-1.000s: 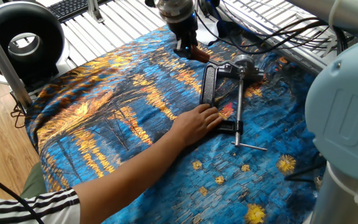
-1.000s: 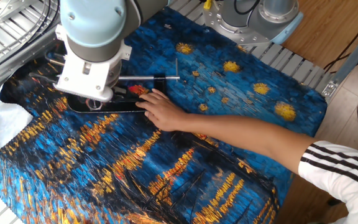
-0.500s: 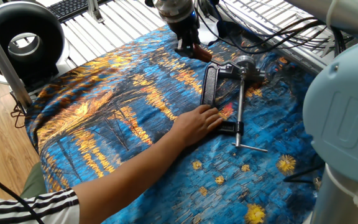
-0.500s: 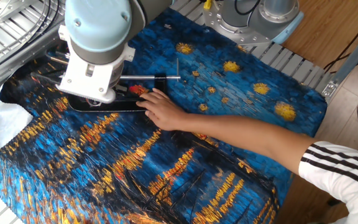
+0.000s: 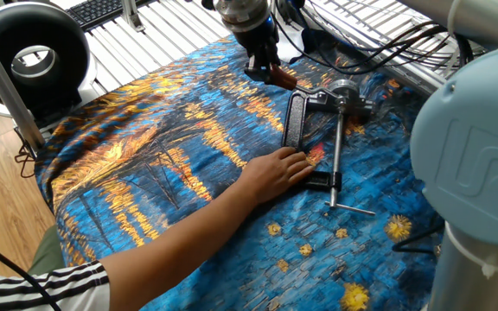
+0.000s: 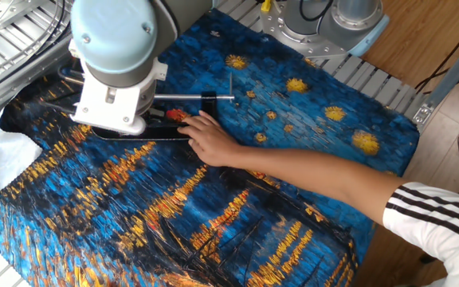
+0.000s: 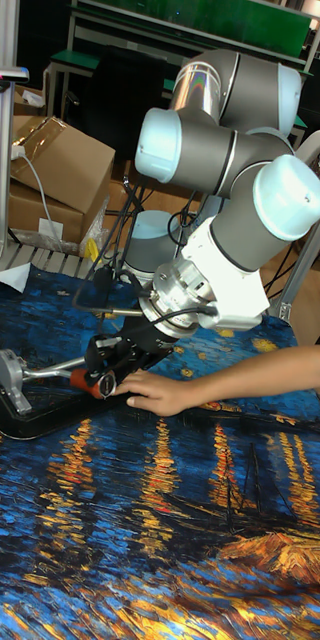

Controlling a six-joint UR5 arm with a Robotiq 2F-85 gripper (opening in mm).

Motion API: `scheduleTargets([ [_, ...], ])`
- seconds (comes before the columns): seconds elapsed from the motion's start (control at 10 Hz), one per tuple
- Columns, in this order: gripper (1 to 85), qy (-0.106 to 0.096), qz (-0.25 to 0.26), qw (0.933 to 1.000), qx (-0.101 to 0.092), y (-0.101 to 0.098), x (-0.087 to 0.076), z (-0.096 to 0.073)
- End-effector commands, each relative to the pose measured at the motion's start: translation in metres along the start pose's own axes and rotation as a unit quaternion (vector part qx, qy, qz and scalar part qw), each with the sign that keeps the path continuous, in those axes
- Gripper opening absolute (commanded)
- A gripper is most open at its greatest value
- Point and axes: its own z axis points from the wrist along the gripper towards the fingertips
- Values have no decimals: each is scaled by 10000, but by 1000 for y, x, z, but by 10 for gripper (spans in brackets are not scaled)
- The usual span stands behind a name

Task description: Pull up the lever

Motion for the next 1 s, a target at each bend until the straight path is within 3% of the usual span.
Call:
scheduleTargets([
  [0.0,473,-46,-105,9996,-239,10,-4,1],
  [0.3,543,-147,-159,9991,-362,11,-2,6],
  [0.5,540,-125,-118,9992,-359,11,2,7],
  [0.7,483,-126,36,9994,-312,12,11,5],
  [0.9,370,-93,241,9994,-209,11,22,3],
])
